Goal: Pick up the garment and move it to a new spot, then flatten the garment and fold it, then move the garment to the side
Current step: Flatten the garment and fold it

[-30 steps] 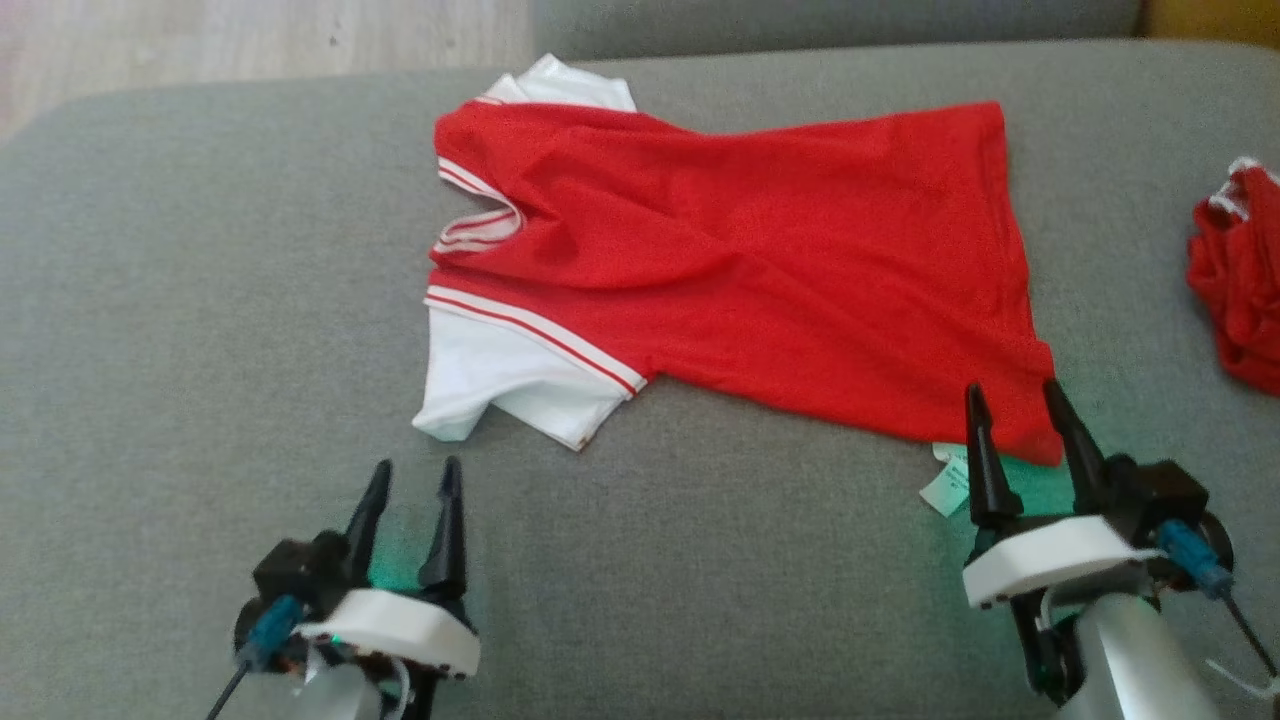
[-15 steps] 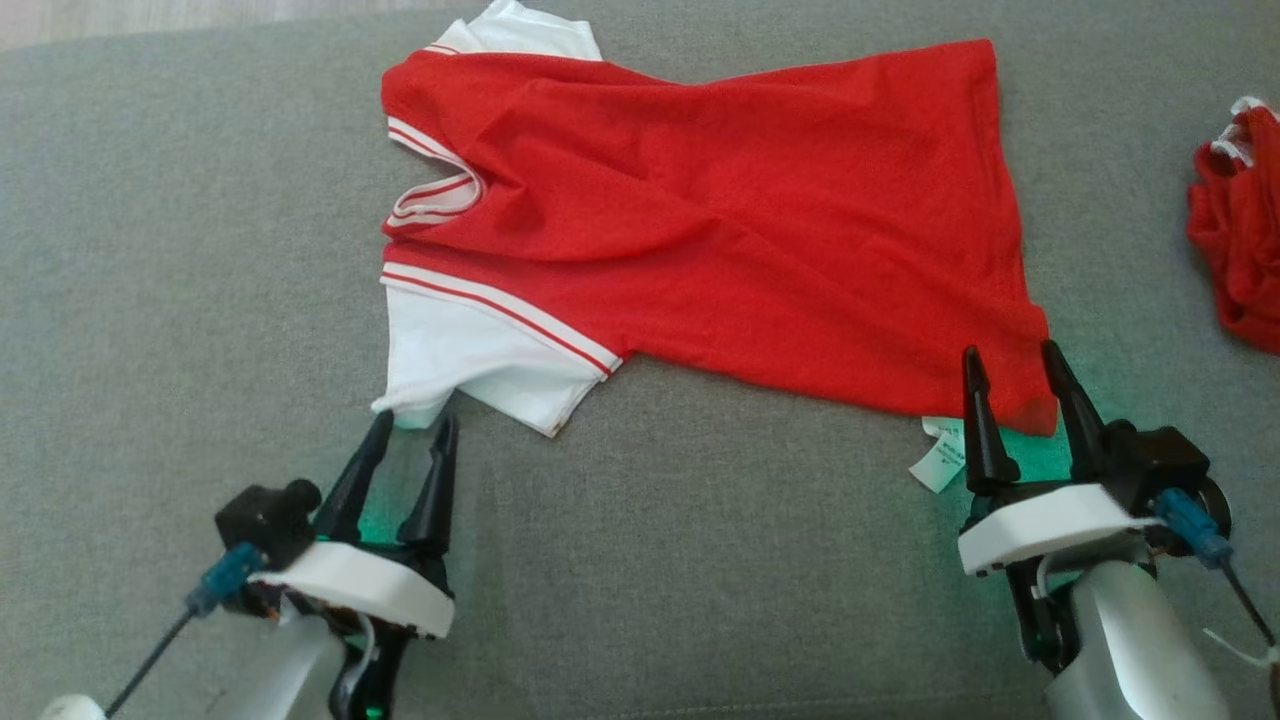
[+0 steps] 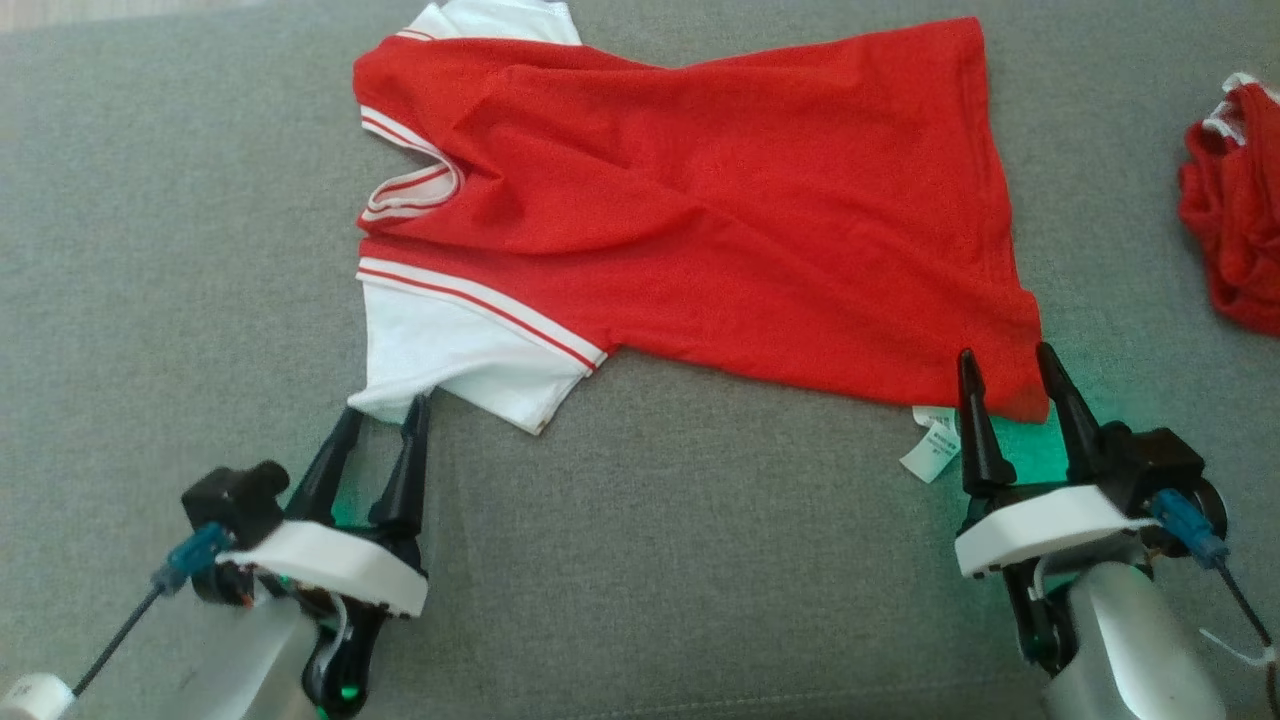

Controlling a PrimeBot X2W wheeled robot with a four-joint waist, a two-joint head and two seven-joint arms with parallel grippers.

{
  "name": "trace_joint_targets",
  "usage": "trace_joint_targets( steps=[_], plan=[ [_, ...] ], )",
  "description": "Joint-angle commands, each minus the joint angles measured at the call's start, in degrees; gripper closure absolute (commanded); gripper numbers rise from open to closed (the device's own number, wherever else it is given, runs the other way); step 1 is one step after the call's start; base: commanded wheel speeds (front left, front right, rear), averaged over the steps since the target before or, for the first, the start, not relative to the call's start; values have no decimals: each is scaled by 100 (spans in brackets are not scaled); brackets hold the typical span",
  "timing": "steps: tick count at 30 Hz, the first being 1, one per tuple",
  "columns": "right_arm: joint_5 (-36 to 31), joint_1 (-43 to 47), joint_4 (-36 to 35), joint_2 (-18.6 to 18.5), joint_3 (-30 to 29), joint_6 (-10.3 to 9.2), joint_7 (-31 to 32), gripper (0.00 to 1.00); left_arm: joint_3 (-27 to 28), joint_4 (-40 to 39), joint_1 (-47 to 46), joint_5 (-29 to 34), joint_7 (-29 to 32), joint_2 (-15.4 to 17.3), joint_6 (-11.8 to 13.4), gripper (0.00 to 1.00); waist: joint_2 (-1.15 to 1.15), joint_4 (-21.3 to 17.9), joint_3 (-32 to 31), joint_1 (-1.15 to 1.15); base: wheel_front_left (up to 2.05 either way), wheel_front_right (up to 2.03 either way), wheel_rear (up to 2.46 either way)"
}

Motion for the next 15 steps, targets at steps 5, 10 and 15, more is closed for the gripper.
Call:
trace_joint_targets(
  steps=[5,10,15],
  plan=[
    [54,-254,-162,-29,140,37,-23,0,201,-172,-409,-122,-30,223,10,0,0,-58,193,0,0,0,0],
    [104,-291,-144,-29,147,37,-23,0,190,-298,-458,-201,-30,247,10,0,0,-78,284,0,0,0,0],
    [152,-316,-135,-29,142,37,-23,0,191,-546,-453,-371,-30,245,10,0,0,-67,321,0,0,0,0]
  ],
)
